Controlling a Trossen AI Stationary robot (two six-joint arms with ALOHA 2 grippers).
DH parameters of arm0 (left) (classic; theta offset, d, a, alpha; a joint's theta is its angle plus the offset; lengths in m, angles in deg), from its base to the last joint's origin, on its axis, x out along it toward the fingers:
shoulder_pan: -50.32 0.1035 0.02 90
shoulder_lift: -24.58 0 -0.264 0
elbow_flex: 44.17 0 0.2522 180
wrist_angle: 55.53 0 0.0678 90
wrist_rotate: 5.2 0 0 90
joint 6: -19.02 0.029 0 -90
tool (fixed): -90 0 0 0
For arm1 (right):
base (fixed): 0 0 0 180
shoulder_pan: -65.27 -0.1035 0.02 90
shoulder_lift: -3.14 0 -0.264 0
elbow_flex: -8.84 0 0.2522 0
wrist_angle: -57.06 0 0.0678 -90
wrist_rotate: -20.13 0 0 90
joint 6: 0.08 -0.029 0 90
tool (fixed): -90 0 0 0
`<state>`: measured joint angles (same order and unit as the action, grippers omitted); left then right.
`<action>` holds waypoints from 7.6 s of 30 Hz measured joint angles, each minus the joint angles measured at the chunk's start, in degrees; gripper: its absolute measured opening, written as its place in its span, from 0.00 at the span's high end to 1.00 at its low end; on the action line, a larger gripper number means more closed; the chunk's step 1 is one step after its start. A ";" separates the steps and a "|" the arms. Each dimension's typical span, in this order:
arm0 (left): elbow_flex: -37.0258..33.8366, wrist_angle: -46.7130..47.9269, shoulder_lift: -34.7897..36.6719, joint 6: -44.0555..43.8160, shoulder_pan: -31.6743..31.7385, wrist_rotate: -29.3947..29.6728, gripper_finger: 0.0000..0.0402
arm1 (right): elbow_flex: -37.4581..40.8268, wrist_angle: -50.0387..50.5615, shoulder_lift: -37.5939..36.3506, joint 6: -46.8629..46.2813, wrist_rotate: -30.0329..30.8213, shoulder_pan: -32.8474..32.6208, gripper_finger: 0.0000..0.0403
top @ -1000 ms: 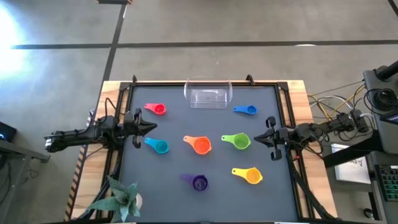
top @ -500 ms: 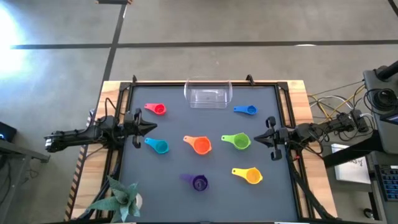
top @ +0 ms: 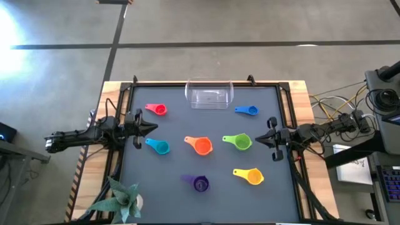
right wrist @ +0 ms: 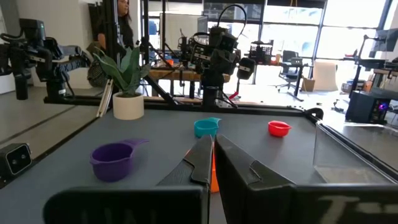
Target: Nest measuring cups in basket
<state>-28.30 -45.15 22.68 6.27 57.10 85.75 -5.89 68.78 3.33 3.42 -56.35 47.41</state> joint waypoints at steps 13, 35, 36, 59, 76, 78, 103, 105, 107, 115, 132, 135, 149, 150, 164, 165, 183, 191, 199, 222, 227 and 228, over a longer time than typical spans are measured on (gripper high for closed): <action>0.02 0.00 0.01 0.00 0.00 0.00 1.00 | 0.00 0.00 0.00 0.01 0.00 -0.01 0.98; 0.00 0.00 0.01 0.00 0.00 0.00 1.00 | 0.00 0.00 0.00 0.04 0.00 0.00 0.98; 0.00 0.00 0.01 0.02 0.00 0.00 1.00 | 0.00 0.00 0.00 0.05 0.00 0.01 0.98; 0.00 0.00 0.01 0.02 0.00 0.00 1.00 | 0.00 0.01 0.00 -0.03 0.00 0.00 0.98; 0.02 0.00 0.00 0.00 0.01 0.00 1.00 | 0.00 0.02 0.00 -0.02 0.00 -0.01 0.98; 0.00 0.00 0.01 0.03 0.02 0.00 1.00 | 0.00 0.01 0.00 0.05 0.00 -0.01 0.98; 0.01 0.00 0.00 1.72 0.00 0.00 1.00 | 0.00 0.02 0.00 0.04 0.00 0.01 0.98; 0.00 -0.02 0.01 1.70 0.00 0.00 1.00 | 0.00 0.00 0.00 0.00 0.00 0.01 0.98; 0.00 -0.18 0.01 1.73 0.00 0.02 1.00 | 0.00 0.01 0.00 0.00 0.00 -0.01 0.98; 0.02 -1.43 -0.01 1.11 0.00 0.00 1.00 | 0.00 0.00 0.00 -0.03 0.00 0.02 0.98; 35.56 11.79 -36.62 9.54 -0.02 1.52 0.99 | 0.00 0.00 0.00 -0.04 0.00 0.02 0.98; 42.99 15.86 -47.67 12.82 -0.57 1.25 0.94 | 0.00 0.01 0.00 0.05 0.01 0.00 0.98; 71.67 20.11 -90.09 25.46 -6.12 1.11 0.47 | 0.00 0.00 0.00 0.02 0.00 -0.01 0.98; 73.80 20.15 -92.77 26.69 -6.57 1.11 0.44 | 0.00 0.00 0.00 -0.04 0.00 0.00 0.98; 109.36 35.56 -127.64 39.53 -10.11 1.05 0.41 | 0.00 0.00 0.00 0.00 0.00 0.00 0.98; 111.97 36.82 -129.74 40.01 -10.10 1.08 0.41 | 0.00 0.02 0.00 0.05 0.00 0.02 0.98; 127.45 43.70 -143.88 39.90 -9.62 3.62 0.44 | 0.04 -0.72 0.86 0.04 0.18 0.02 0.98; 128.40 44.21 -144.03 39.23 -9.62 4.09 0.84 | 0.07 -0.98 1.07 -0.02 0.11 0.02 0.98; 131.48 51.01 -140.81 39.02 -9.99 5.98 0.99 | 0.07 -1.07 1.07 -0.04 0.05 0.02 0.98; 89.68 48.60 -104.85 34.77 -16.26 14.80 1.00 | 0.07 -1.18 1.11 0.05 0.02 0.02 0.98; 72.94 37.16 -97.41 37.10 -16.38 12.54 1.00 | 0.07 -1.18 1.11 0.06 0.02 0.02 0.98; 71.12 35.71 -96.71 37.91 -16.41 12.53 1.00 | 0.07 -1.19 1.11 0.02 0.02 0.02 0.98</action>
<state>42.81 -9.43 -74.03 44.18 40.70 98.29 -5.83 67.58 4.45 3.44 -56.33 47.42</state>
